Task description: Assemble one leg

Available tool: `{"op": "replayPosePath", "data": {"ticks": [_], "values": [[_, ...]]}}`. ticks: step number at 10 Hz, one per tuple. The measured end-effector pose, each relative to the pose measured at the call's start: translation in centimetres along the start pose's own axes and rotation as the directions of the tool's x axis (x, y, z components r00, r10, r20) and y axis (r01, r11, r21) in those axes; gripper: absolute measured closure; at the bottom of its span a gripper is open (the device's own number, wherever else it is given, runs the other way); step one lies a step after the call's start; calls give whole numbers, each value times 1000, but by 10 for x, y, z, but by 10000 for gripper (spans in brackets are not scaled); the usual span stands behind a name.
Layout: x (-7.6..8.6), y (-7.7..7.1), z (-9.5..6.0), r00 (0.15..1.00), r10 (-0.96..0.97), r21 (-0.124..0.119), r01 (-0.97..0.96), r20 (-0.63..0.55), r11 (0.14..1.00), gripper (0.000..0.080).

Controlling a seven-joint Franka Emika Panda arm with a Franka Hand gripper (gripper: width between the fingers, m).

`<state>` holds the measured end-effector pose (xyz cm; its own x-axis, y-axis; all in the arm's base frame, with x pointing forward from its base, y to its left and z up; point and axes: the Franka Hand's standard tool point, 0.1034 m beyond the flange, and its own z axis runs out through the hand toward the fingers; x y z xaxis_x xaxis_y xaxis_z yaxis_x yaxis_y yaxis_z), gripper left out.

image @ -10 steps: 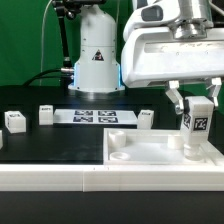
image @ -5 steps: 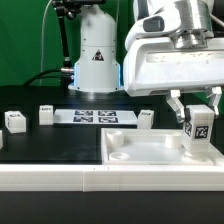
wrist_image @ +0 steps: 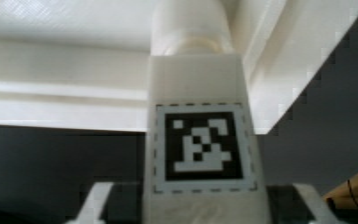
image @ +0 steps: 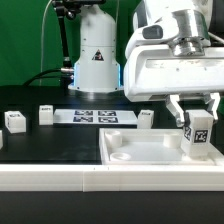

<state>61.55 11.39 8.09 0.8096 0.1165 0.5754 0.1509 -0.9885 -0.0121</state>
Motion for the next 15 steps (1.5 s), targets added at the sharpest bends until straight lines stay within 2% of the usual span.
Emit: {"op": "replayPosePath", "data": {"ticks": [1,2,3,4,5,9,12,15], "values": [[-2,0,1,1000,1,2,-1,12,1000,506],[-2,0,1,1000,1,2,-1,13,1000,261],[-2,0,1,1000,1,2,-1,13,1000,261],[-2,0,1,1000,1,2,-1,13,1000,185],[-2,0,1,1000,1,2,-1,13,1000,157],[-2,0,1,1000,1,2,-1,15,1000,150],[9,5,-8,1000,6,3,-6,18,1000,150],[15,7,-3,999,14,10,-15,49,1000,150]]}}
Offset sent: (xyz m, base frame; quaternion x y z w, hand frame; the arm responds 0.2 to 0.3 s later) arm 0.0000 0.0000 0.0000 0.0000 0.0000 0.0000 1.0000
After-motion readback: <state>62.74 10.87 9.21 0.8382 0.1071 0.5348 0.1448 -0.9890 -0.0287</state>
